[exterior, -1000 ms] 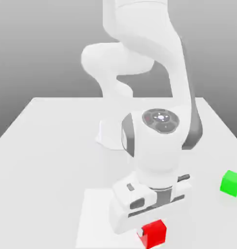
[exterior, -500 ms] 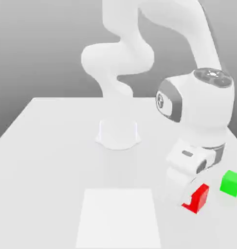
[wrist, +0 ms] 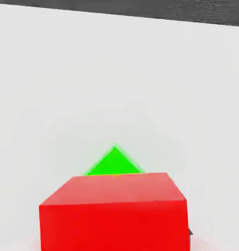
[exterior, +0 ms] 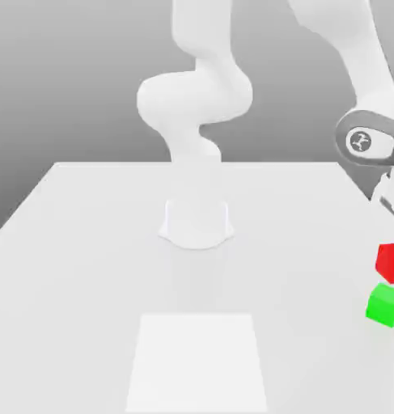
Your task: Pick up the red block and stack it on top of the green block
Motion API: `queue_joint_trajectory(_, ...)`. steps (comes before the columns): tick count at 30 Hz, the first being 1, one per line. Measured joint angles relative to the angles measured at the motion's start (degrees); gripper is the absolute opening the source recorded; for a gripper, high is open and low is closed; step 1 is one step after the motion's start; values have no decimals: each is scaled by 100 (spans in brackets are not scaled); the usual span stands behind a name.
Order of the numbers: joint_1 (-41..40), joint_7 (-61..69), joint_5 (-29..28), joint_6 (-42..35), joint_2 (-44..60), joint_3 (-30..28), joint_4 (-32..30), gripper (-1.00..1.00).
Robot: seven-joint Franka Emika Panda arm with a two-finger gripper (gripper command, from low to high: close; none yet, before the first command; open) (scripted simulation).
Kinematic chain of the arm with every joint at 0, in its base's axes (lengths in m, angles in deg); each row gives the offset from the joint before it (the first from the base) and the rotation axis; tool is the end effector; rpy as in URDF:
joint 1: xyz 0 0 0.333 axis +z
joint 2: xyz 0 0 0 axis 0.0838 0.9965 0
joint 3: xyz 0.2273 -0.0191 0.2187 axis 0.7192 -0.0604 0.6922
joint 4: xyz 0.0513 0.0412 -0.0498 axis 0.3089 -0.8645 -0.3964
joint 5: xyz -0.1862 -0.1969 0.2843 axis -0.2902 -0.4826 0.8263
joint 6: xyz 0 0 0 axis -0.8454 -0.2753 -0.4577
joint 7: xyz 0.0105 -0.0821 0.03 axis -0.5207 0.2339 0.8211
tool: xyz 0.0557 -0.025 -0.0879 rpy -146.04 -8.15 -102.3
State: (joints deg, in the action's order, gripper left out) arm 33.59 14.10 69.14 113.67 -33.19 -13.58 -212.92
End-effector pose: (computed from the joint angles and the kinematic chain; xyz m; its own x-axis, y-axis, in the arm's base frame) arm 0.2885 0.3497 0.1910 0.6327 0.7744 0.0002 0.7744 -0.6327 0.0007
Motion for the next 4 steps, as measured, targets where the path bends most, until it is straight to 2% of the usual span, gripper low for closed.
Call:
queue_joint_trajectory(1,53,-77,-110,97,115,-71,7,100)
queue_joint_trajectory(4,53,-77,-110,97,115,-71,7,100)
